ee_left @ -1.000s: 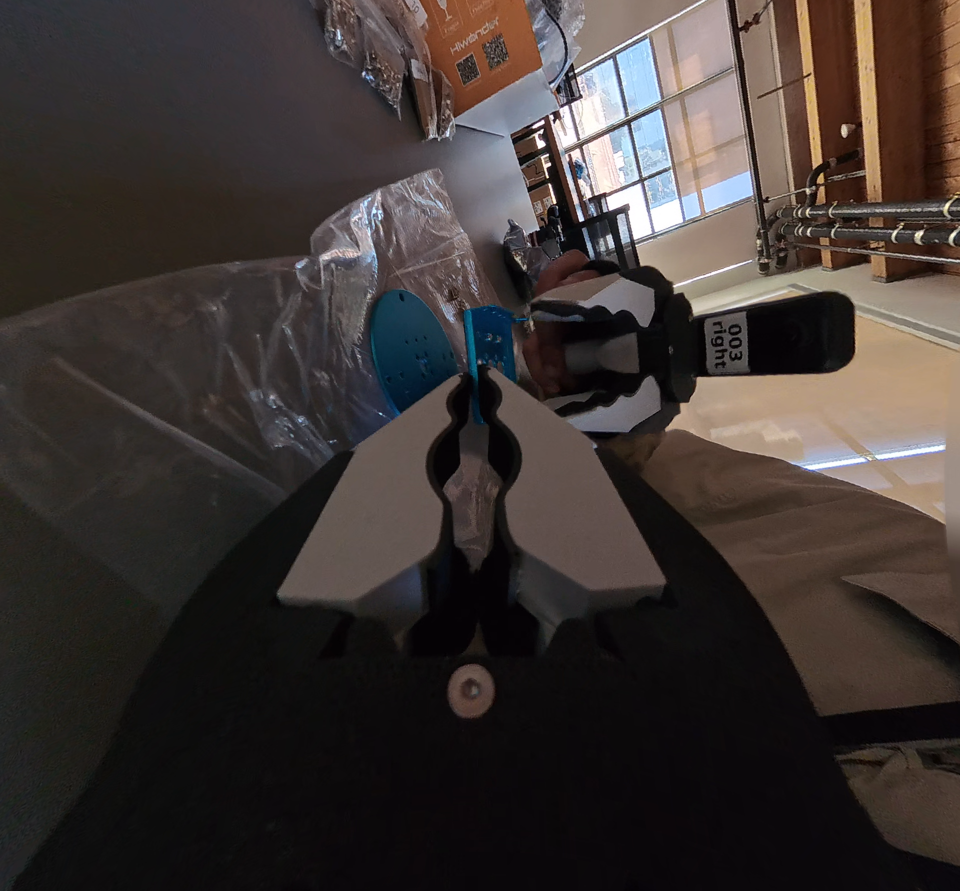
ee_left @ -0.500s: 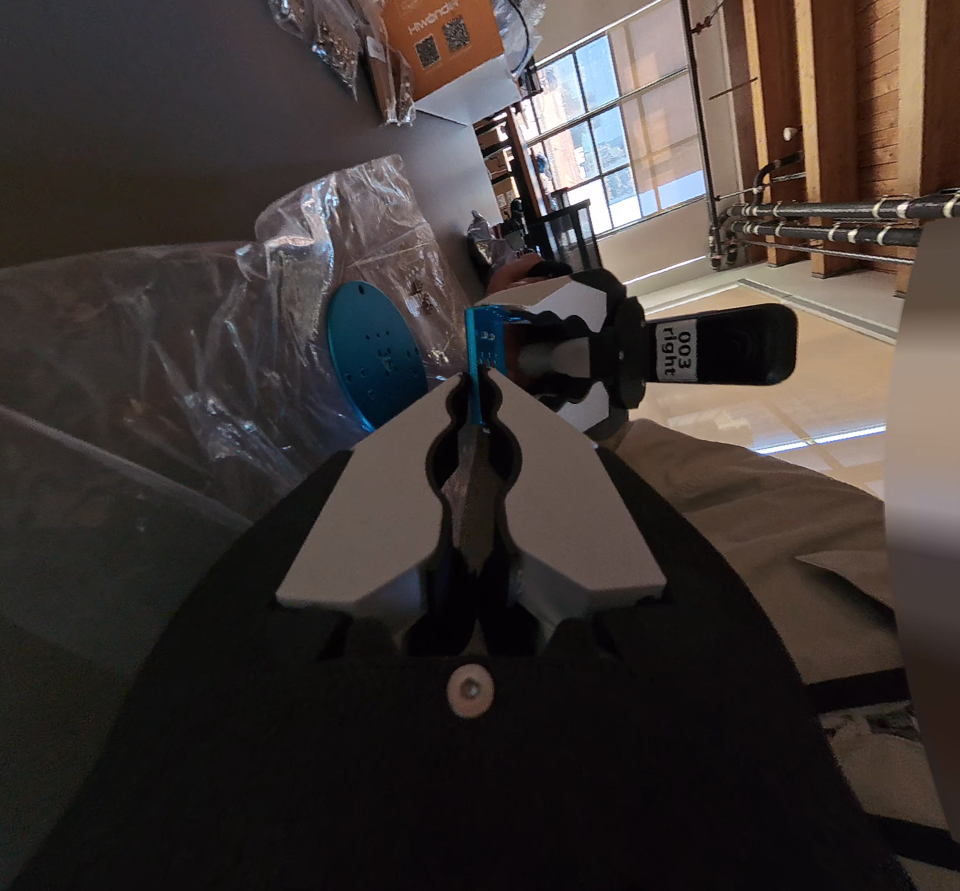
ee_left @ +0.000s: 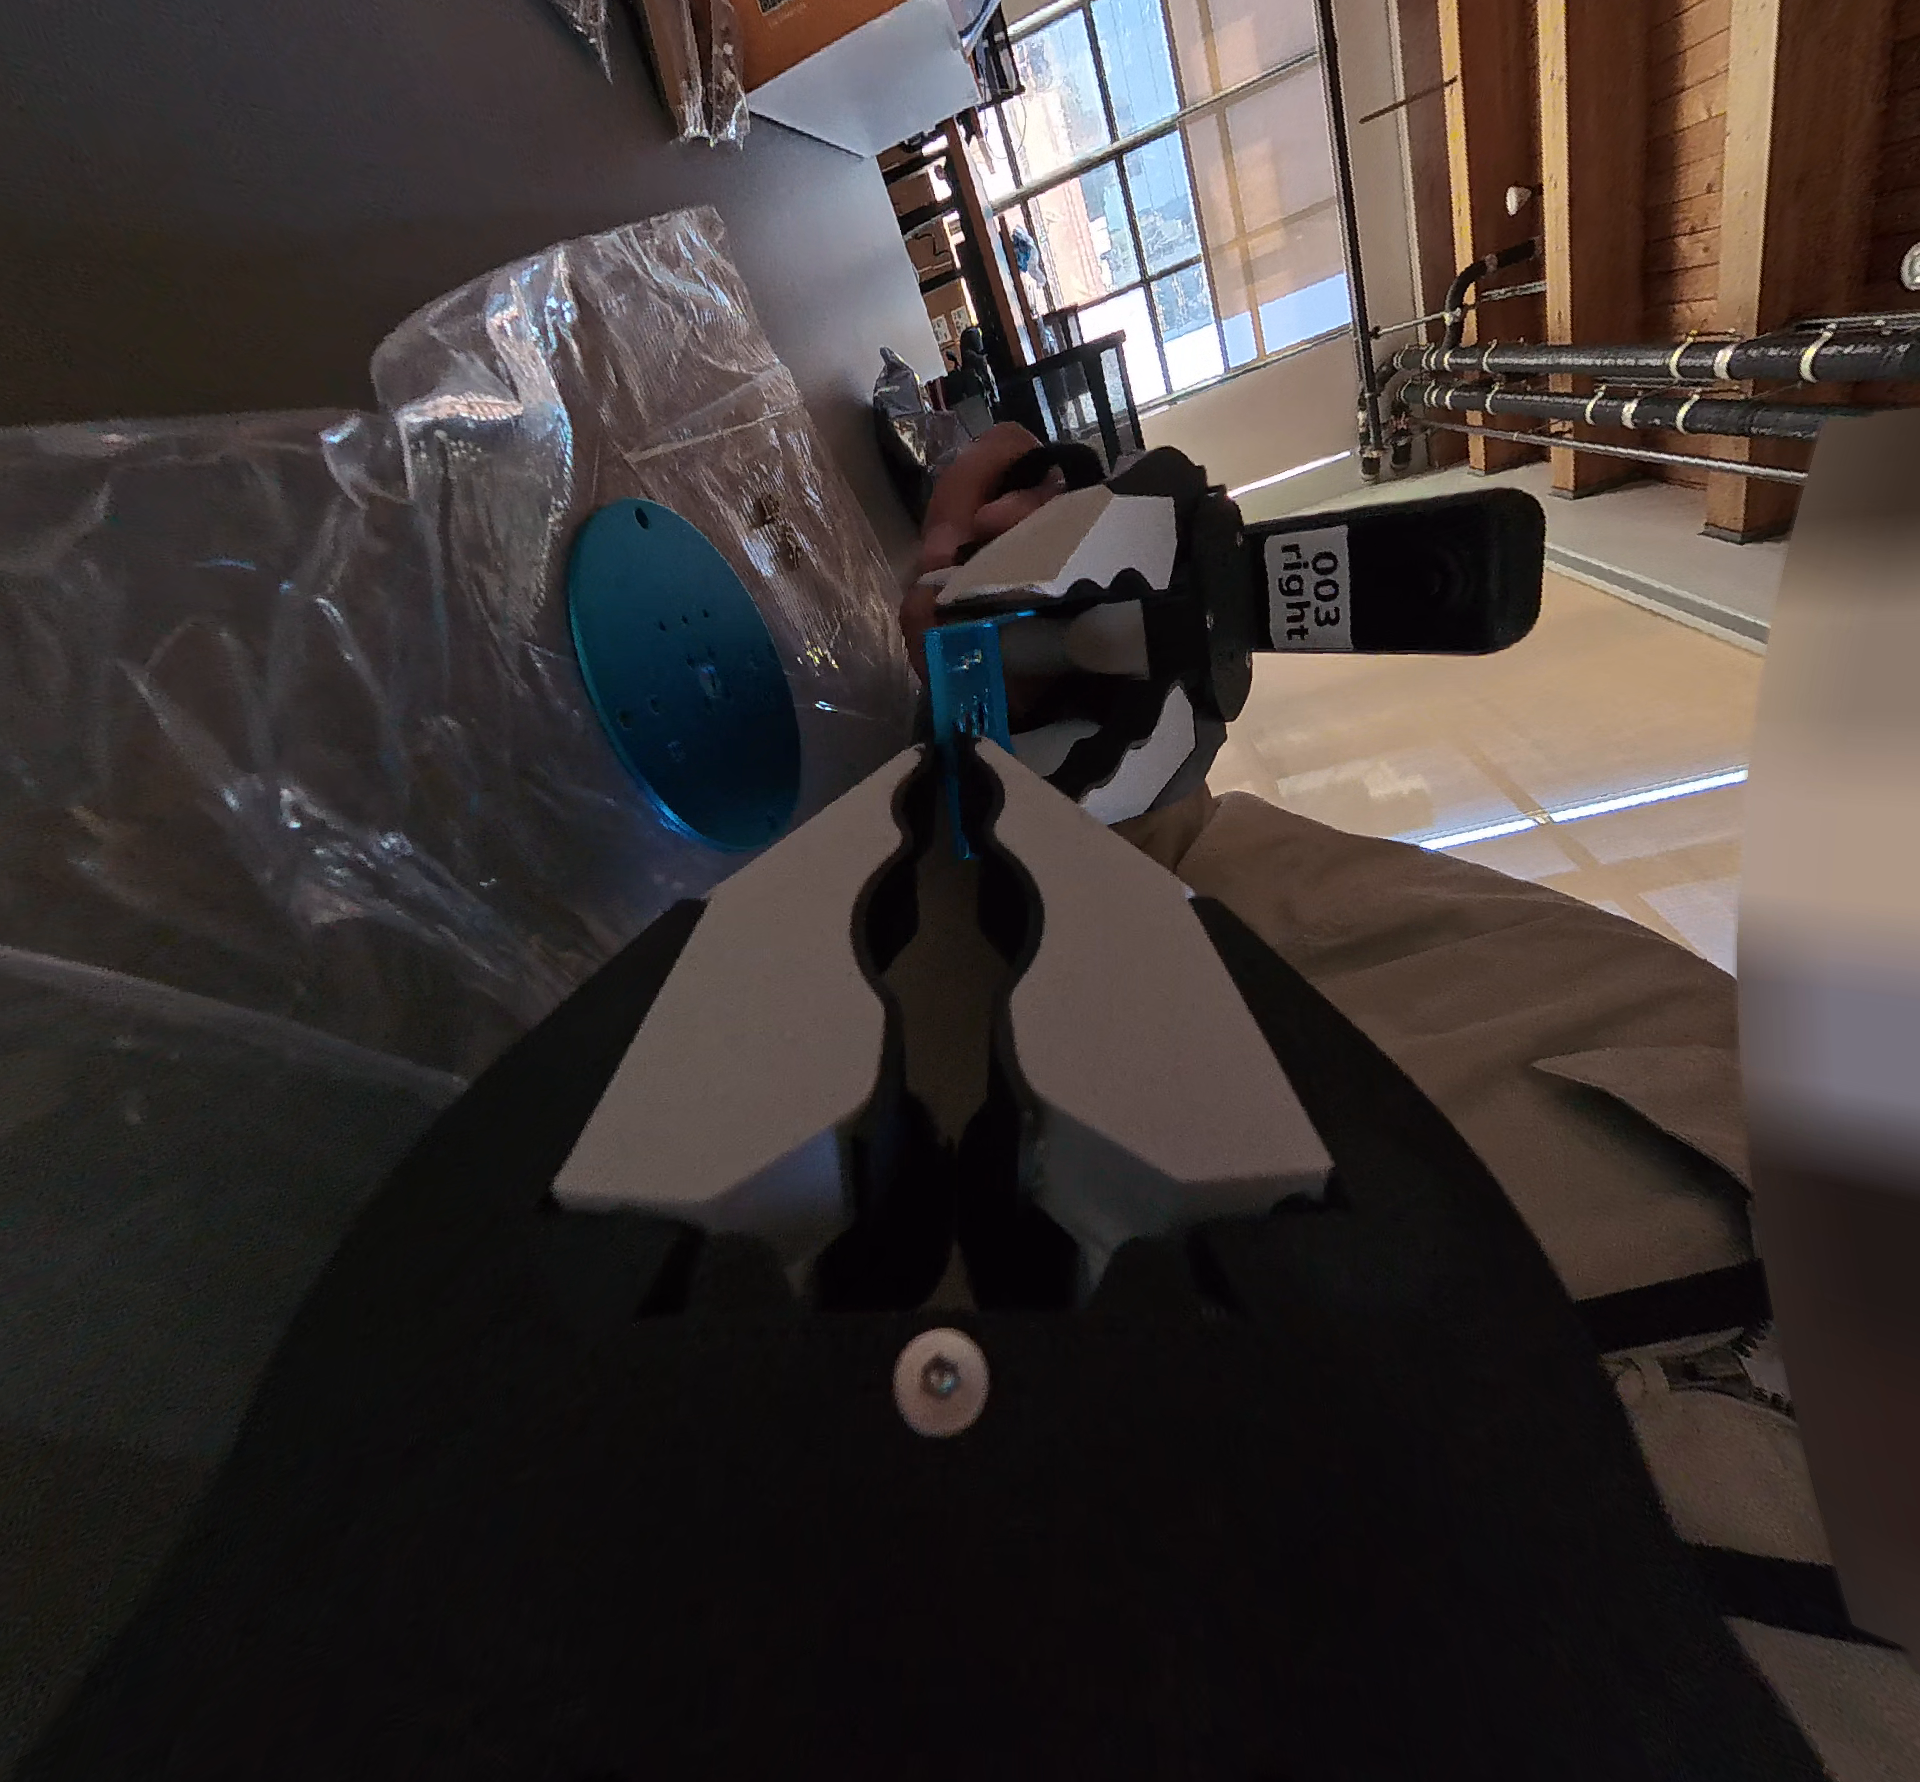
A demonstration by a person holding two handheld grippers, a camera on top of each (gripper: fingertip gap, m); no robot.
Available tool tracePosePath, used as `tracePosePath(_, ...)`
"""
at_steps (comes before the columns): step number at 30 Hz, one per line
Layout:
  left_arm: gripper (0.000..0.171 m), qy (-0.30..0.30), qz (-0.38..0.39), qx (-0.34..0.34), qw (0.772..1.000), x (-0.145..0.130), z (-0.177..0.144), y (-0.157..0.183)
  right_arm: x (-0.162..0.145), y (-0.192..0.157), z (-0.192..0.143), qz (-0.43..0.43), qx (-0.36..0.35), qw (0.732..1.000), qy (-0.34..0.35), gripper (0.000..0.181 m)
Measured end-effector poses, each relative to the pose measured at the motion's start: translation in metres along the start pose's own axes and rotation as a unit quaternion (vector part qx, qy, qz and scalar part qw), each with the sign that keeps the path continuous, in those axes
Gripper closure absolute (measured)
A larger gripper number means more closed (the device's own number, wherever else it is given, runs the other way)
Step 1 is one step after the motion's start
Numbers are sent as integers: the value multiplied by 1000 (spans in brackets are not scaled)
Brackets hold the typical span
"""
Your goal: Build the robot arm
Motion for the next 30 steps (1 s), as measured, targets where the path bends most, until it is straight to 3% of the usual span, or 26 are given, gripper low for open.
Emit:
tracePosePath(4, 171, 26, 10, 33, 999, 7, -7, -7, -1, 12, -19, 6, -9, 1000, -21, 141)
tracePosePath(8, 170, 54, 26, 71, 996, 16, -17, -13, -21, 45, -56, 12, -57, 992, -113, 157)
tracePosePath(12, 170, 61, 26, 87, 994, 19, -19, -18, -47, 43, -70, 9, -38, 979, -200, 163)
tracePosePath(17, 170, 46, 31, 87, 995, 15, -16, -17, -57, 38, -65, -13, -28, 979, -202, 167)
tracePosePath(21, 170, 37, 26, 78, 996, 13, -14, -16, -67, 39, -61, 19, -6, 978, -207, 160)
tracePosePath(30, 170, 35, 13, 68, 997, 14, -14, -17, -72, 37, -55, 30, 17, 980, -198, 161)
Point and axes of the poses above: each gripper's, where its closed fingertips meet, z out along the fingers, x out of its top, y = z × x across the jaws, the point moved 4 cm from there along -z, back along the fingers, and after that the axes turned 1 degree about y, right-handed, at the moved point
